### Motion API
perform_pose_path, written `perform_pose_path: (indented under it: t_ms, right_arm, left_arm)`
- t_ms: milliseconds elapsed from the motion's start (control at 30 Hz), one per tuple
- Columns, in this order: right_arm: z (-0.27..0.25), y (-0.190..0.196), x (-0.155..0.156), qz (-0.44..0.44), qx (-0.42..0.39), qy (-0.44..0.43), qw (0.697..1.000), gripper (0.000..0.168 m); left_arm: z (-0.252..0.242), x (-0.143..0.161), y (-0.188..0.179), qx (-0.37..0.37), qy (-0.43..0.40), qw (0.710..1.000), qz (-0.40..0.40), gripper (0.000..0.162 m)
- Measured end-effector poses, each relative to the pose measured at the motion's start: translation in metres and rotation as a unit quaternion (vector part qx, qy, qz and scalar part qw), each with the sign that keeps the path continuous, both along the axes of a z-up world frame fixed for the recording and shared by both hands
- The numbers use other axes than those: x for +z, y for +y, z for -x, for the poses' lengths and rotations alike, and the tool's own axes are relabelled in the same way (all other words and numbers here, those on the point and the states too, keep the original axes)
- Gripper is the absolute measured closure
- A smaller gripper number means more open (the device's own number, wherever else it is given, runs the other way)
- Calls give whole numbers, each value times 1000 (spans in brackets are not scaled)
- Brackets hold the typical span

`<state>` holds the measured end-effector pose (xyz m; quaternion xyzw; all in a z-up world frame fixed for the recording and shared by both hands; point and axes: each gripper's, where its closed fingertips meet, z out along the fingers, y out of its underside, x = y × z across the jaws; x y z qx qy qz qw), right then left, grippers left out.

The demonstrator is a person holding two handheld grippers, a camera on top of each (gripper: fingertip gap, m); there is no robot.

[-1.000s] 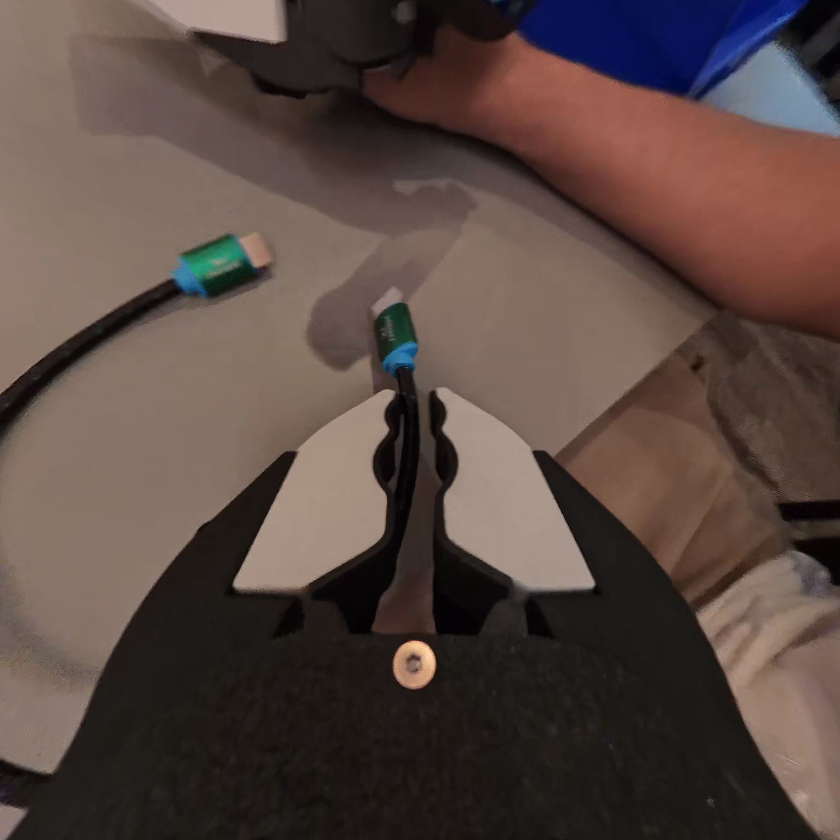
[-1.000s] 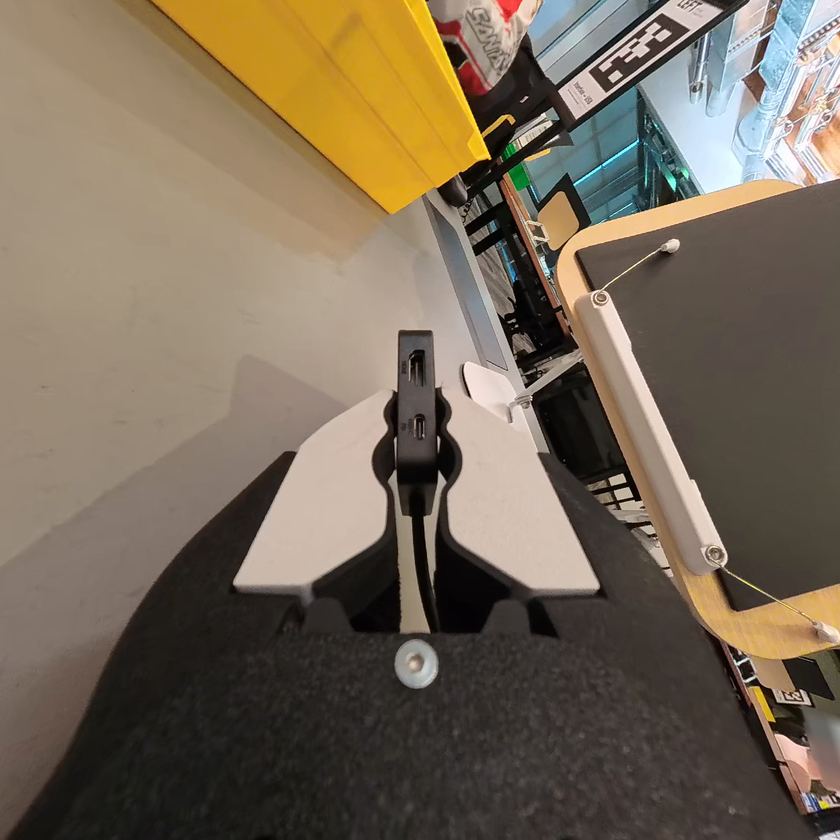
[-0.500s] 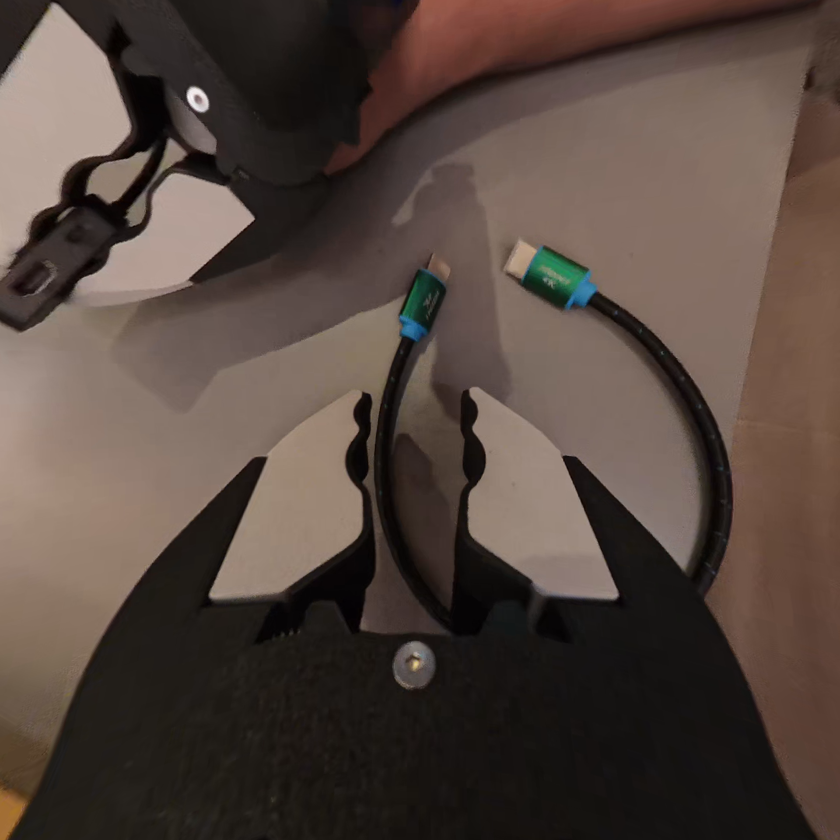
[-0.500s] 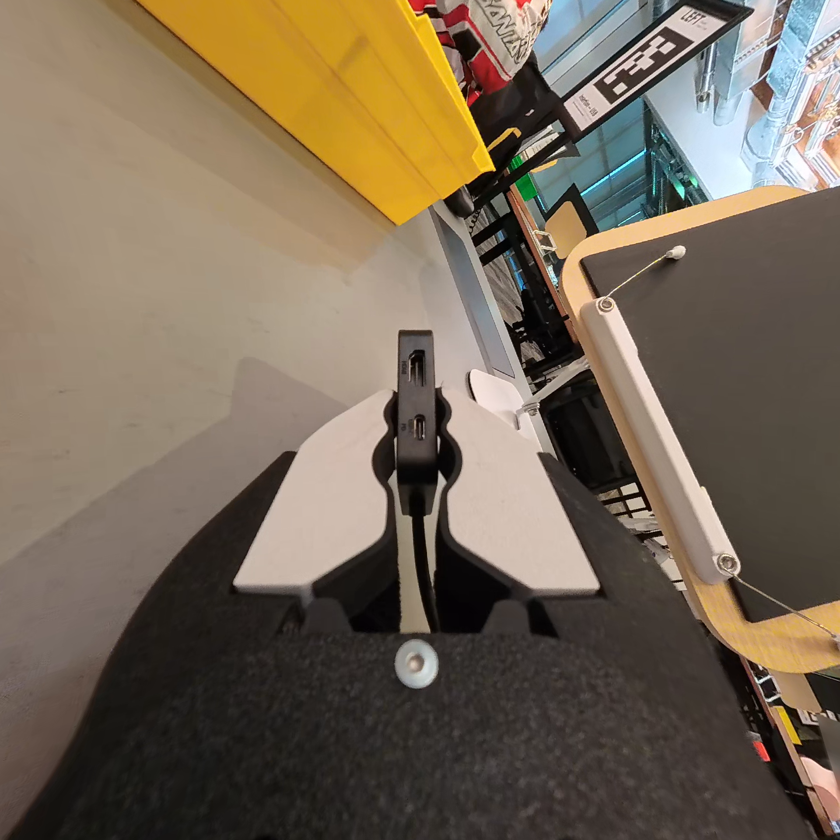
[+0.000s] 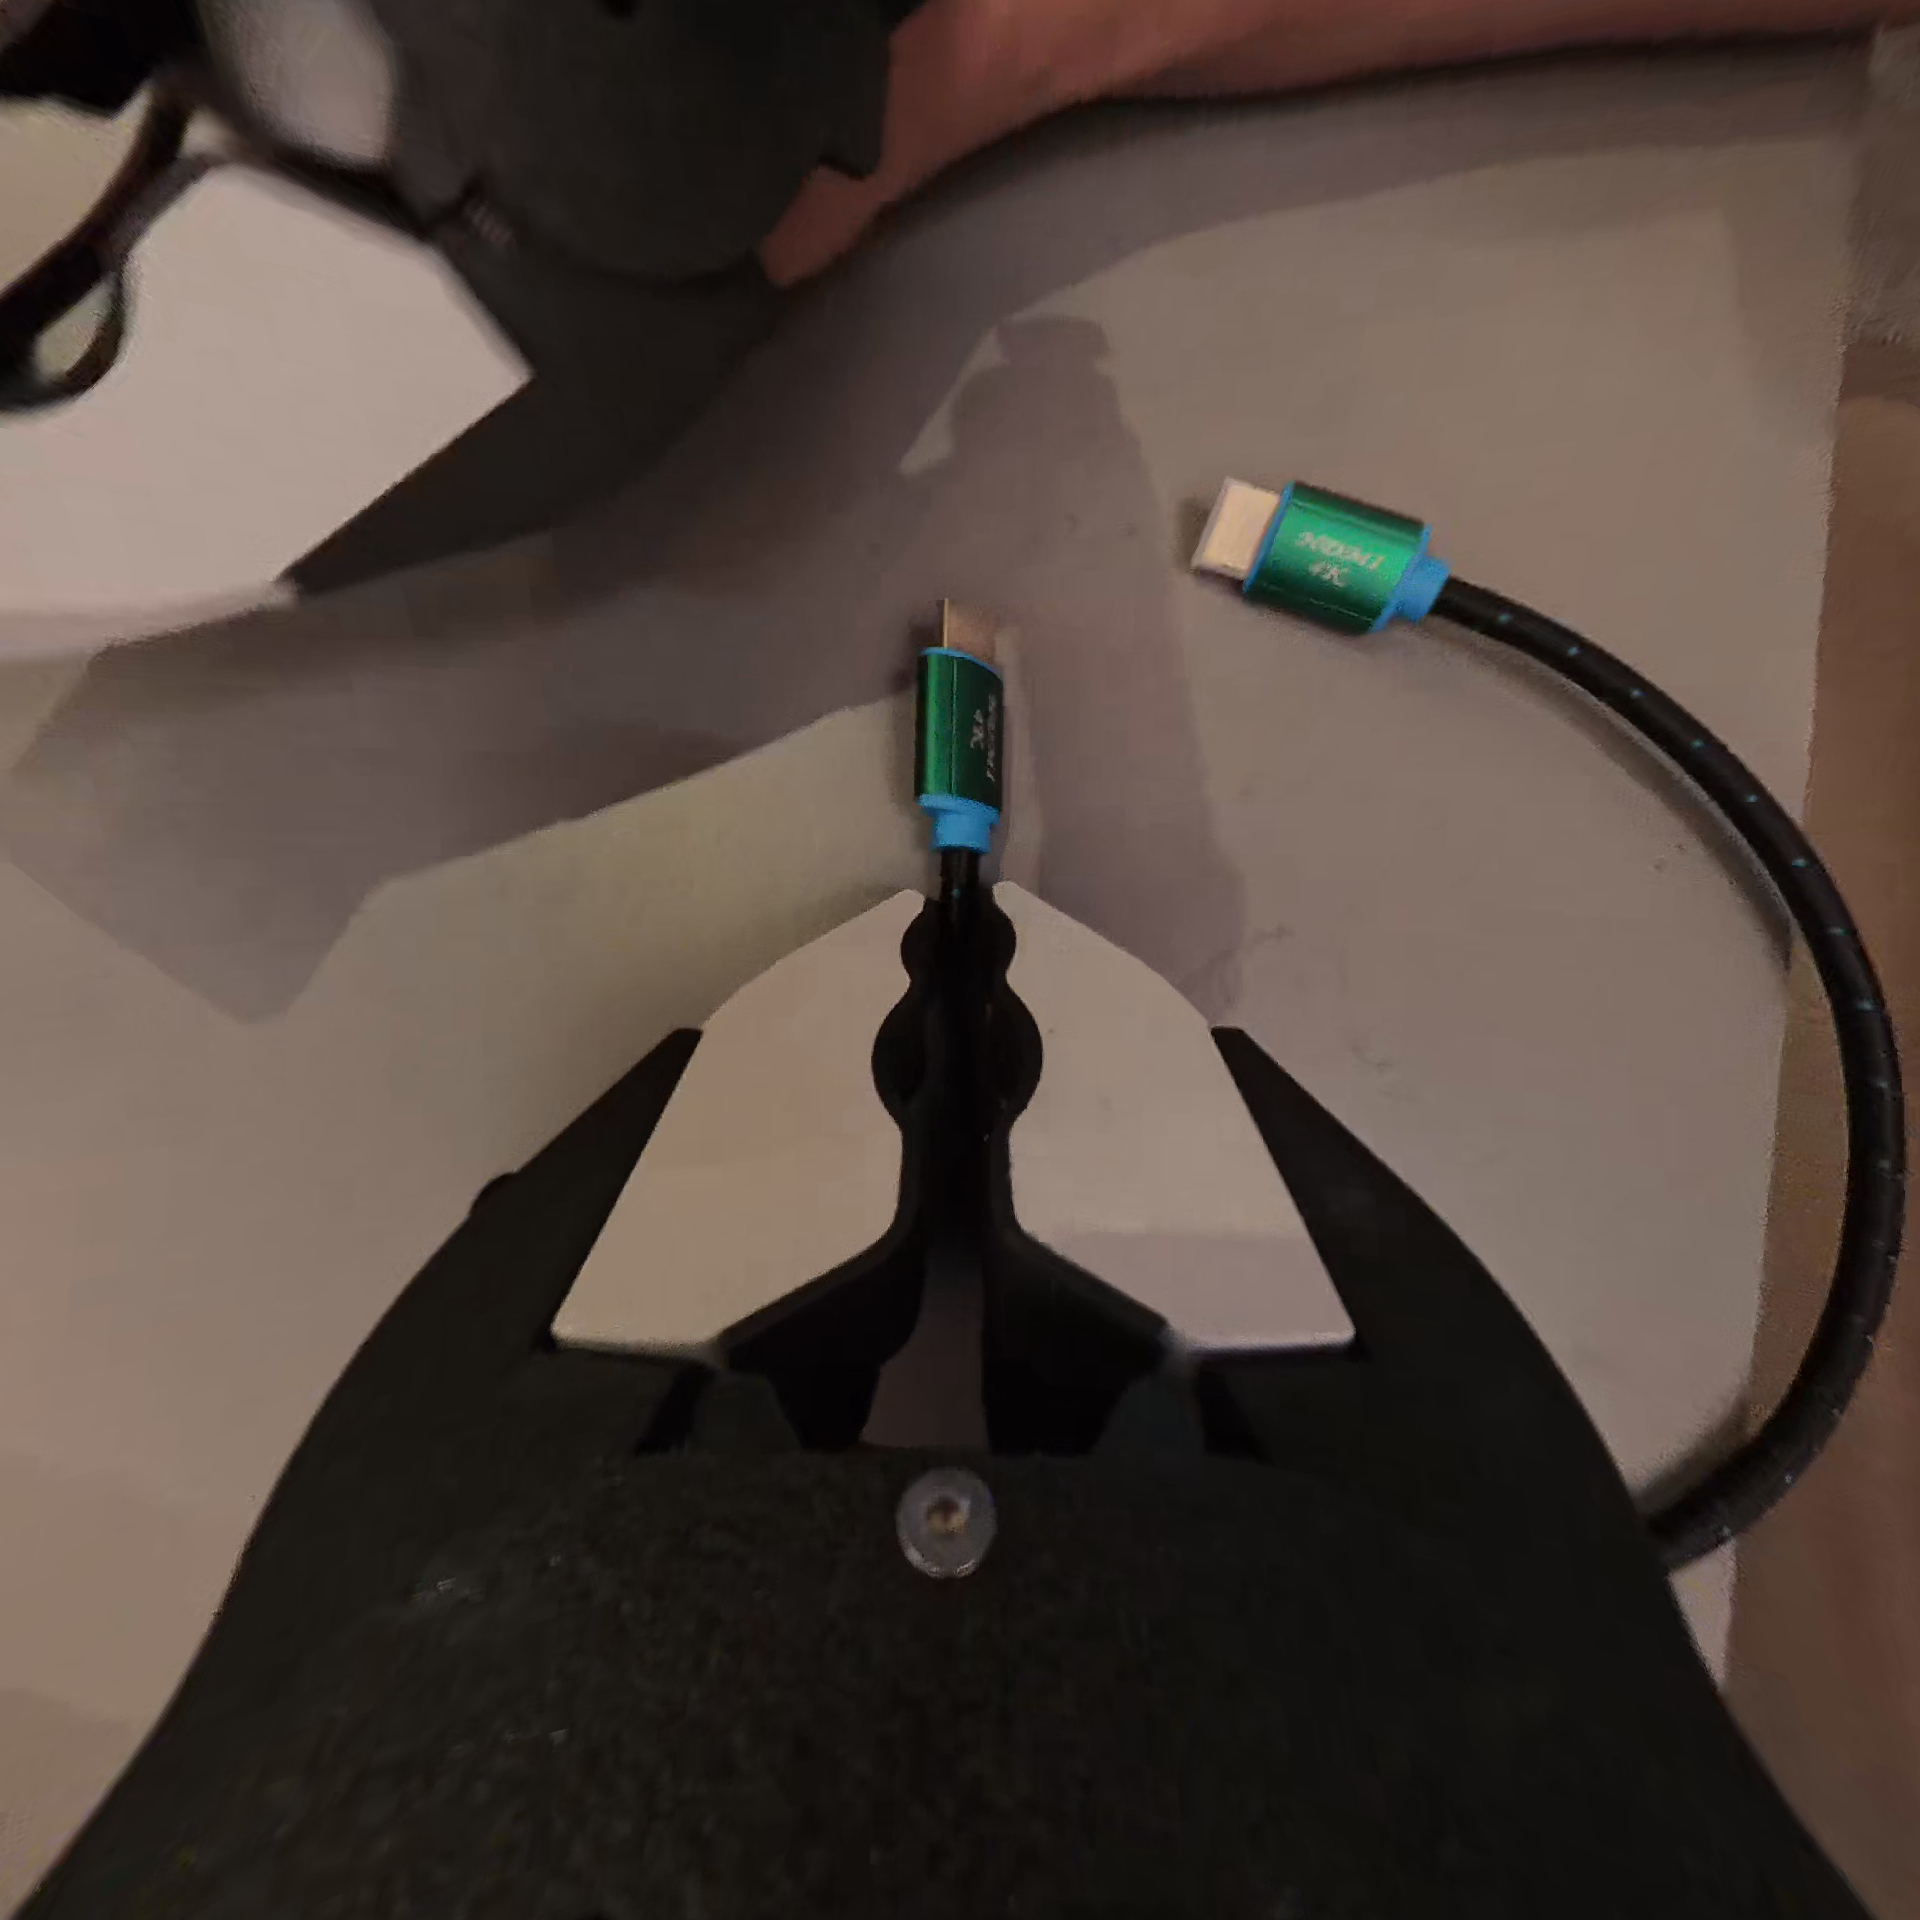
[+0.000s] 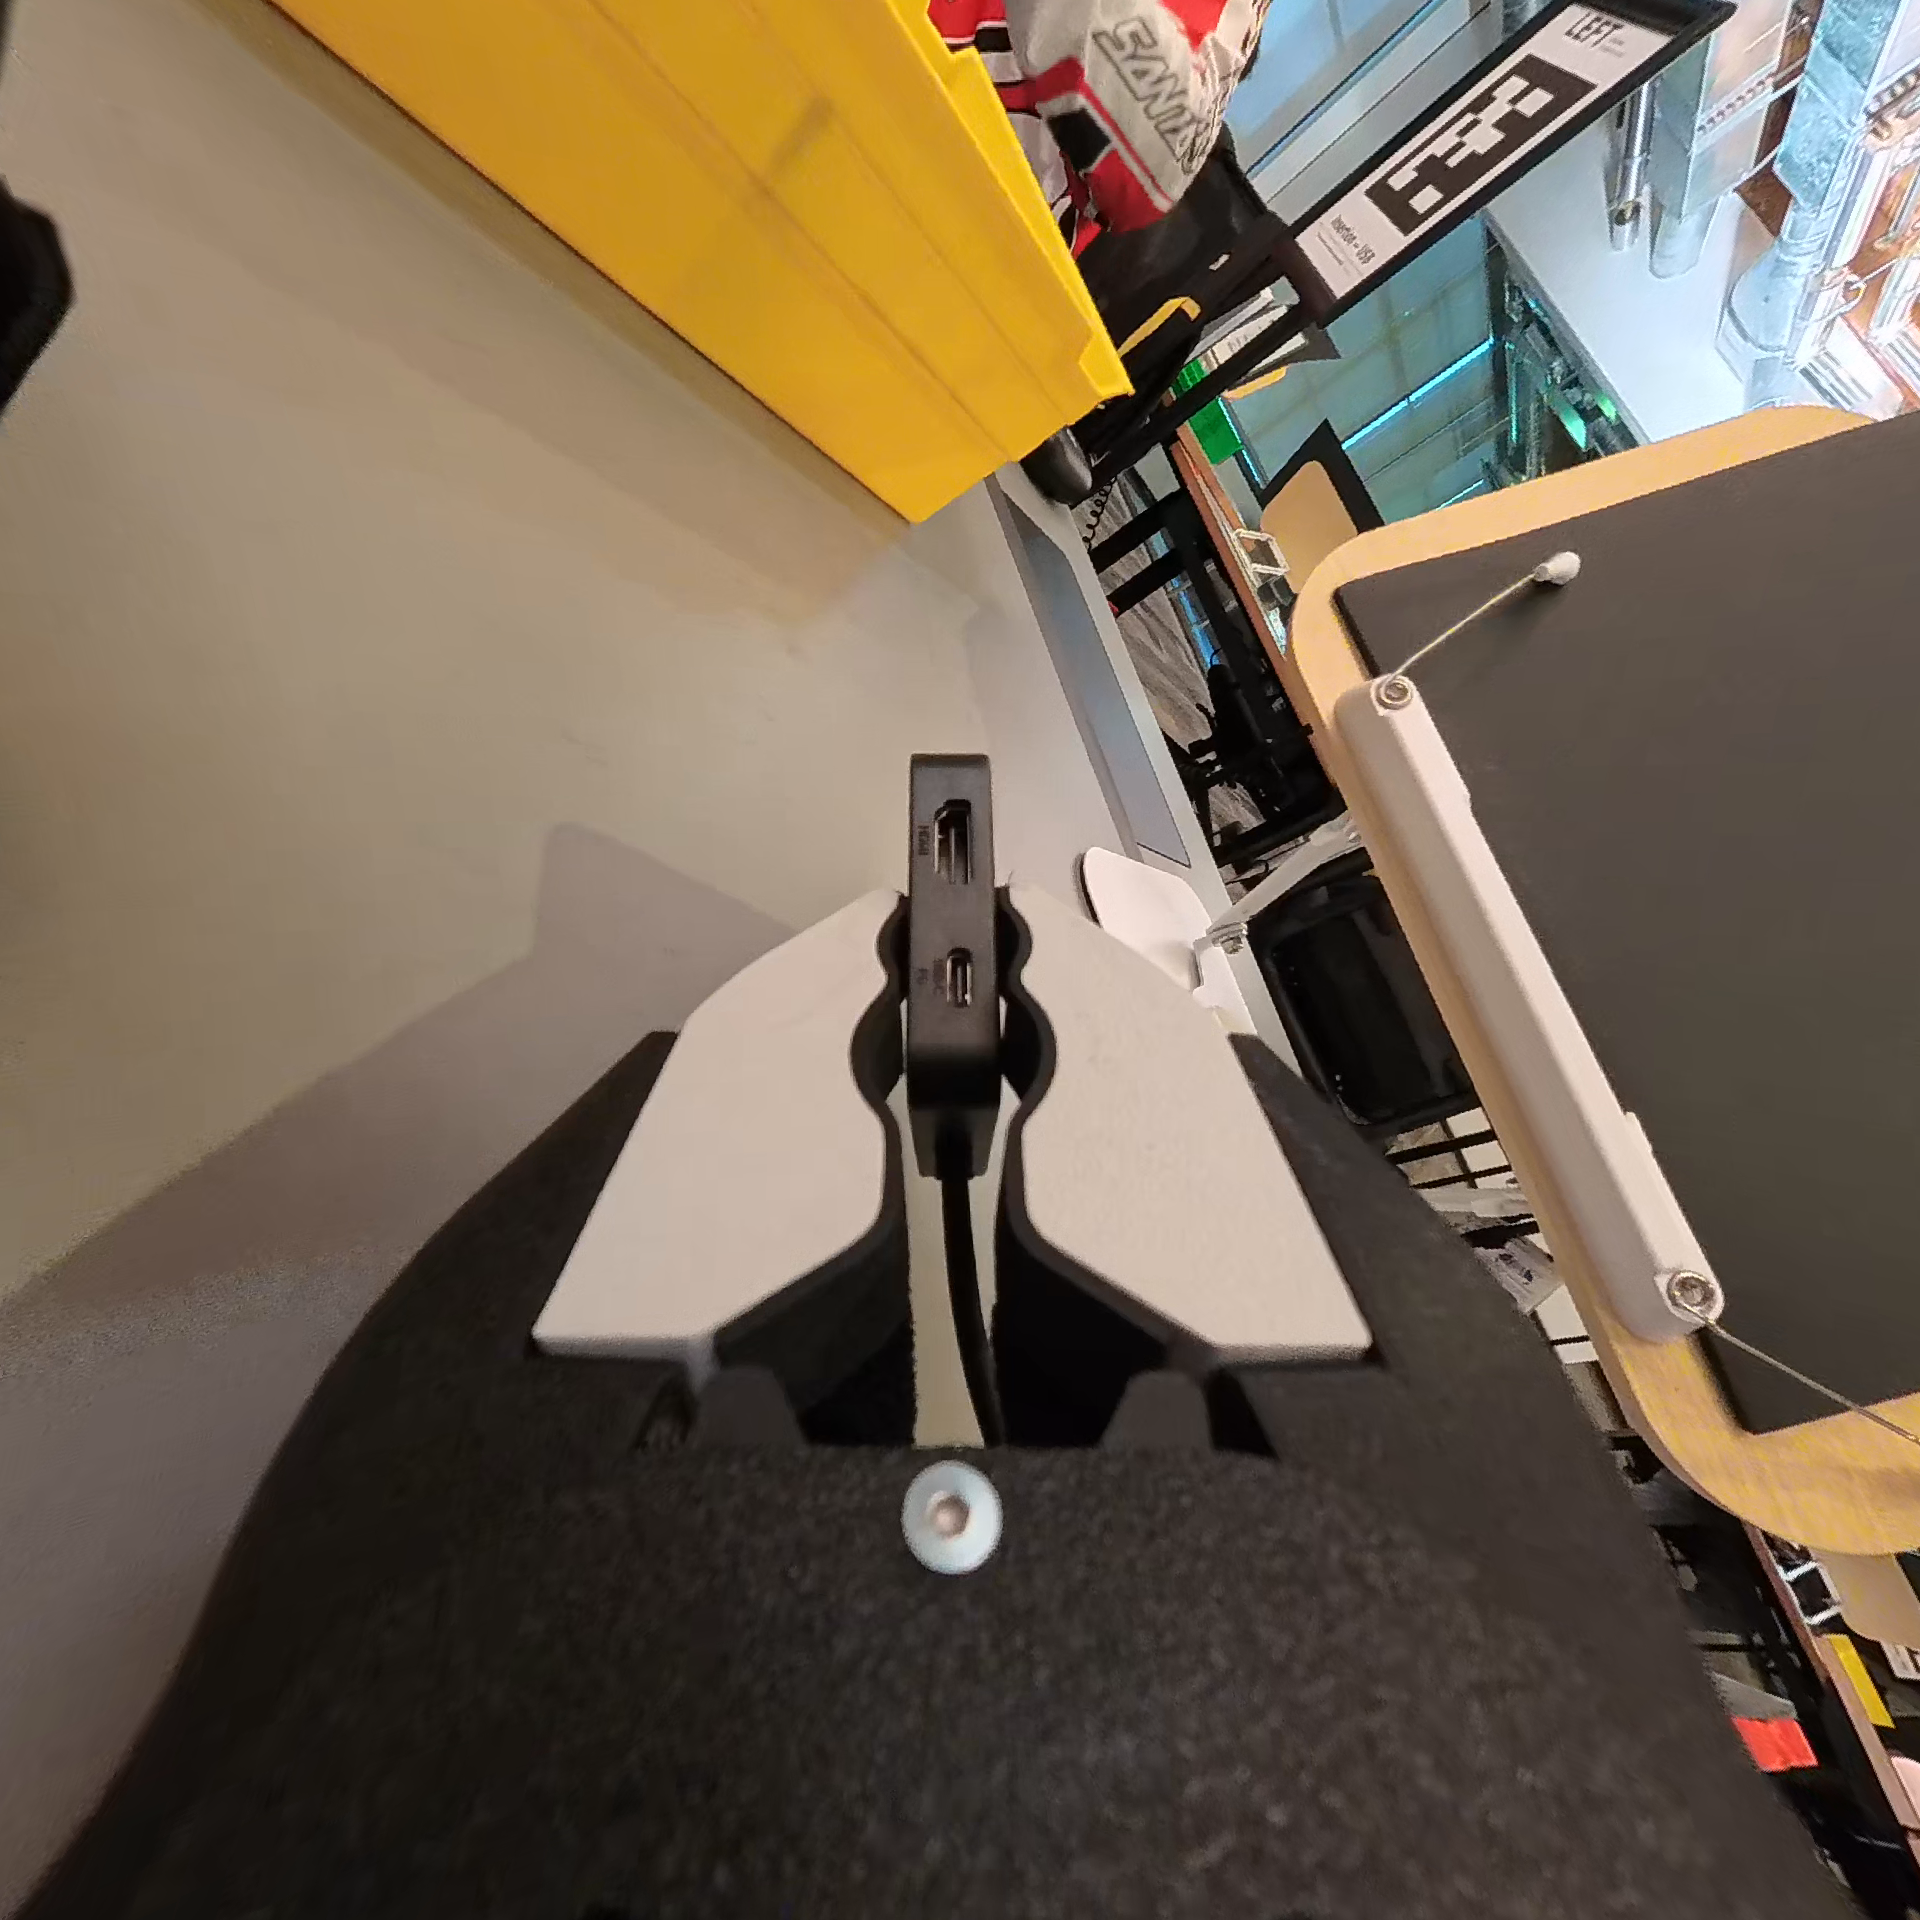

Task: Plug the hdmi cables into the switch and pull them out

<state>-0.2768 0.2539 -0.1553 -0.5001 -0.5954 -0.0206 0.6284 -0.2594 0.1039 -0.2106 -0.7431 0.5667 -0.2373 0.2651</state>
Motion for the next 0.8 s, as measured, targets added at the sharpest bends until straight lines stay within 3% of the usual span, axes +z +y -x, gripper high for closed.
perform_pose_path:
  t_ms: [133, 233, 367, 467, 600, 800]
  right_arm:
    - [0, -5, 10, -31, 4, 15, 999, 155]
    - [0, -12, 21, -67, 13, 31, 997, 155]
    - [1, -21, 33, -132, 12, 36, 991, 155]
    - [3, -22, 34, -152, -1, 22, 988, 155]
    - [6, -25, 25, -163, 0, -15, 987, 155]
    - [5, -27, 17, -184, -11, -61, 981, 155]
  left_arm:
    - [19, 14, 9, 97, -66, 990, 81, 155]
    - [33, 42, 24, 152, -140, 970, 130, 156]
    - [39, 73, 39, 198, -257, 917, 230, 156]
    - [36, 69, 46, 239, -295, 878, 292, 156]
    - [35, 65, 50, 275, -322, 853, 305, 156]
    - [35, 65, 51, 300, -309, 854, 293, 155]
